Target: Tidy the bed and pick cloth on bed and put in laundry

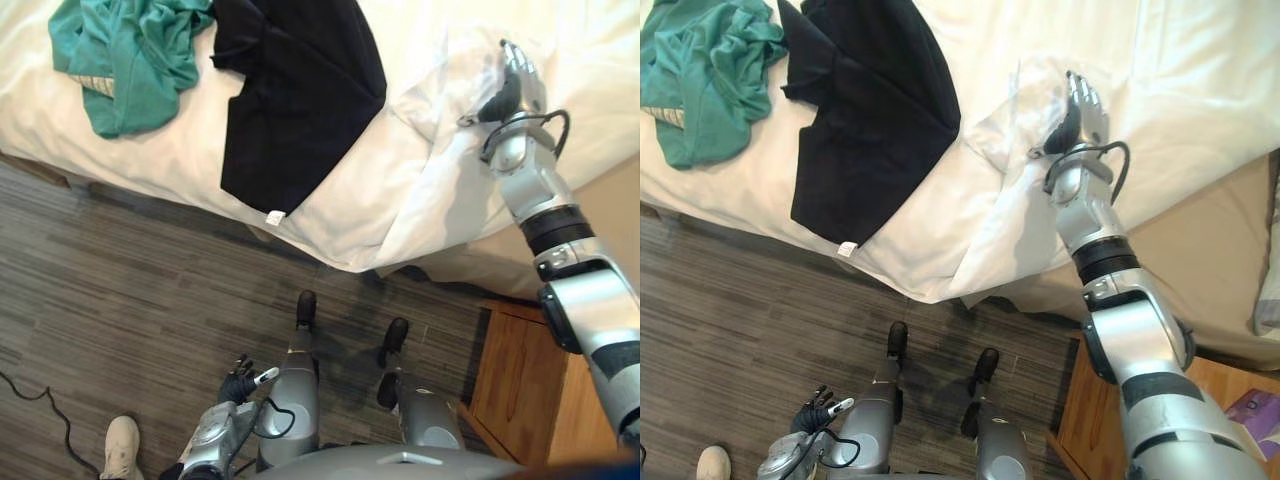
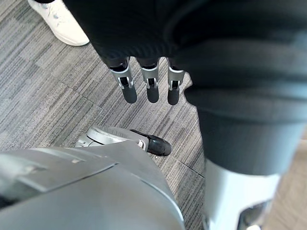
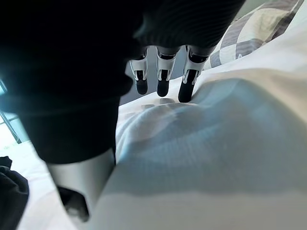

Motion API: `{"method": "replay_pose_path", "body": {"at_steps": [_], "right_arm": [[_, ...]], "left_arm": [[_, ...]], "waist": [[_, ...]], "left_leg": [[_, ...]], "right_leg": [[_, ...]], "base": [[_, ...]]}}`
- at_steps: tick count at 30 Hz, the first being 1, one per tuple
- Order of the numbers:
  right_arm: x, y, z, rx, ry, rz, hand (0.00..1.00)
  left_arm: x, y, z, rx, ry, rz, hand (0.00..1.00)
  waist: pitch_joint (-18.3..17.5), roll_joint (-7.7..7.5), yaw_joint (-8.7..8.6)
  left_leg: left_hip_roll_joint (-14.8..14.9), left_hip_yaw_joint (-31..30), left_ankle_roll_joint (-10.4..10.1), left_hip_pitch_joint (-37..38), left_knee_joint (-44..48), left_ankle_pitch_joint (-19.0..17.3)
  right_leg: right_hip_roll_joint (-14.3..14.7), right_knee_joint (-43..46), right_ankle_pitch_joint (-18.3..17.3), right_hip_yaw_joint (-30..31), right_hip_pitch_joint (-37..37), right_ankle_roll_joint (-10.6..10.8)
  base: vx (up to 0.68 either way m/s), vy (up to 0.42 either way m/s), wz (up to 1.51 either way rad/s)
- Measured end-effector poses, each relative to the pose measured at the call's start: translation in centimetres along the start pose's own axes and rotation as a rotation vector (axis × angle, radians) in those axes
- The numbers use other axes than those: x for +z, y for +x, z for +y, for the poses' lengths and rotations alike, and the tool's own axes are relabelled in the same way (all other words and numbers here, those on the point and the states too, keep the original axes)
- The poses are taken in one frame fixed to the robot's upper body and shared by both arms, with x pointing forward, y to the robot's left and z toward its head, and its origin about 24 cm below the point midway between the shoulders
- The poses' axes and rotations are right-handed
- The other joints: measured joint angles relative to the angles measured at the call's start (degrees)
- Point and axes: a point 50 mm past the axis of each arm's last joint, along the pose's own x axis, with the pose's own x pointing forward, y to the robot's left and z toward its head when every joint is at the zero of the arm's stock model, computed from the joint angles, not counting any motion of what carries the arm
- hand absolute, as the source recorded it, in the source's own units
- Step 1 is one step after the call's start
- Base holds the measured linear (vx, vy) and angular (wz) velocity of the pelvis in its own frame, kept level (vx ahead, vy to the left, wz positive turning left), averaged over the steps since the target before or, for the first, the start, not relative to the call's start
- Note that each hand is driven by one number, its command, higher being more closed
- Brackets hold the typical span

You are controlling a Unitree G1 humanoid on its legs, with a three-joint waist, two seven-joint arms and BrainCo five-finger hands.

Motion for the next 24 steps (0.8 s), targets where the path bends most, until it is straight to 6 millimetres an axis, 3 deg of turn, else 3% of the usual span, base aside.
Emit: {"method": "replay_pose_path", "body": {"at_steps": [1, 9, 17, 21, 24], "right_arm": [[0.1, 0.2, -0.4, 0.007, -0.022, 0.001, 1.00], [-0.4, 0.7, -1.1, 0.105, -0.067, 0.023, 1.00], [-0.7, 0.9, -1.1, 0.142, 0.058, 0.039, 1.00], [-1.4, -0.4, -0.3, 0.134, 0.134, 0.014, 1.00], [-2.0, -2.4, 0.6, 0.128, 0.235, -0.028, 1.00]], "left_arm": [[0.4, 0.1, -0.2, -0.016, 0.000, -0.017, 0.00], [1.7, 0.3, -1.0, -0.077, -0.013, -0.072, 0.00], [2.1, 0.4, -2.2, -0.129, 0.003, -0.093, 0.00], [2.8, 0.7, -3.3, -0.139, -0.012, -0.087, 0.00], [2.9, 1.1, -3.5, -0.112, -0.012, -0.045, 0.00]], "waist": [[0.01, 0.02, 0.24], [0.07, 0.04, 0.48], [0.10, 0.10, 0.13], [0.04, 0.08, -0.21], [-0.45, -0.49, -1.46]], "left_leg": [[0.20, -0.07, -0.05, -0.82, -0.01, 0.14], [0.12, -0.66, -0.04, -3.50, 0.24, 1.20], [0.18, -0.24, -0.10, -2.34, 0.27, 1.29], [0.46, 0.31, -0.41, -0.10, 0.25, 0.93], [0.73, 1.93, -0.40, 0.87, 0.17, 0.67]], "right_leg": [[0.08, 0.01, 0.12, -0.03, -0.81, -0.17], [-0.04, -0.04, 0.72, -0.83, -3.09, -0.35], [-0.10, -0.03, 0.72, -0.97, -2.16, -0.34], [0.20, -0.34, 0.72, -0.30, -0.09, -0.35], [0.48, -0.38, 0.94, 1.45, 0.01, -0.43]], "base": [[-0.05, 0.002, 0.02], [0.00, 0.006, 0.03], [0.01, 0.002, -0.01], [0.01, -0.006, -0.08], [0.00, -0.002, -0.24]]}}
